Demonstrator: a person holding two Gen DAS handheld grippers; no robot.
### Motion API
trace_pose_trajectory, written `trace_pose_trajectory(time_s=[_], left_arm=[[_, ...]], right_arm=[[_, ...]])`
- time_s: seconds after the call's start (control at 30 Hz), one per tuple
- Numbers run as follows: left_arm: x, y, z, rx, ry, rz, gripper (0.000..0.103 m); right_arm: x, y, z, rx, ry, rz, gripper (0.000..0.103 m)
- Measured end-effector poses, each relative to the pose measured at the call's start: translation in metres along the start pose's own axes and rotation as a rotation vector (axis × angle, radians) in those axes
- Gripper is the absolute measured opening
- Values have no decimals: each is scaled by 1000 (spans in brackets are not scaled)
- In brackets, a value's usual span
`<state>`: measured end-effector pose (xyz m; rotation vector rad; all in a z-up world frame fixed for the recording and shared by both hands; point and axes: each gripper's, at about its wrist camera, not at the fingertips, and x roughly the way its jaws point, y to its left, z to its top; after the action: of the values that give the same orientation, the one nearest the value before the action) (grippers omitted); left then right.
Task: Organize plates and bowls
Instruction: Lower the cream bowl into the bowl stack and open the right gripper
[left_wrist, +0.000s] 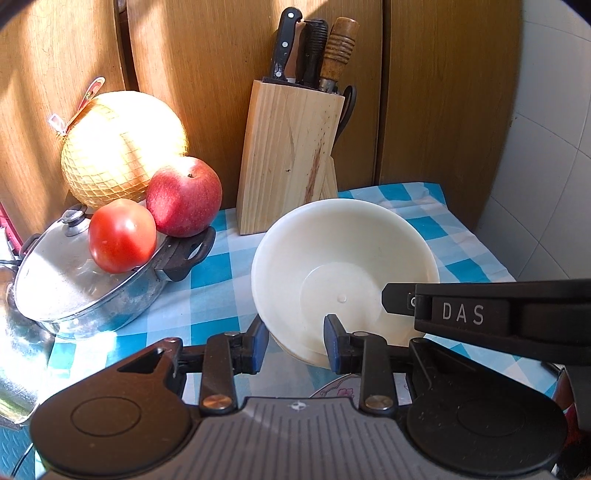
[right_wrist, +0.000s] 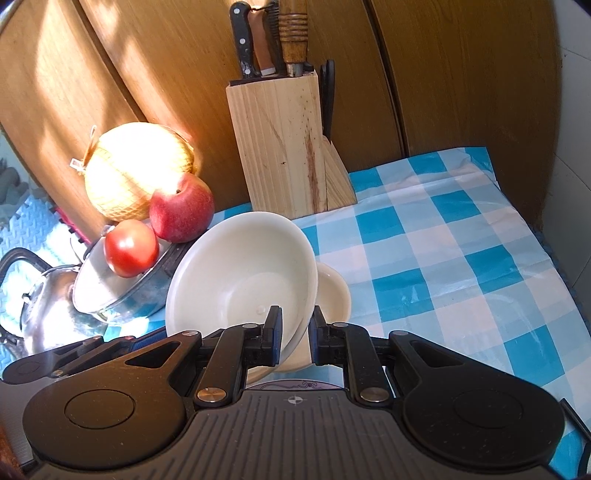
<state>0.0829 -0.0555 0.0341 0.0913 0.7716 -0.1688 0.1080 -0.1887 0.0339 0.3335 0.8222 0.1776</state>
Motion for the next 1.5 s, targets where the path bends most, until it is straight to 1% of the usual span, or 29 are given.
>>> trace_pose_trajectory(time_s=[0.13,0.3,0.43,0.9,1.33,1.5], left_arm=[[-12,-2,0,3,-13,3,25],[-27,-1,-2,4,-29,-15,25],[-32,0,-4,6,-30,-13,26],[12,-2,2,12,35,3,26],[49,-6,9,48,62,43,26],[65,-4,12,42,87,26,26]], right_arm=[[-13,3,-1,-13,-25,13,21],[-31,4,-4,-18,-55,31,21],[-38,8,-9,-30,-73,34,21],[-1,0,-1,1,-15,-14,22],[30,-8,5,20,14,-52,22],[42,-16,8,41,32,-58,22]])
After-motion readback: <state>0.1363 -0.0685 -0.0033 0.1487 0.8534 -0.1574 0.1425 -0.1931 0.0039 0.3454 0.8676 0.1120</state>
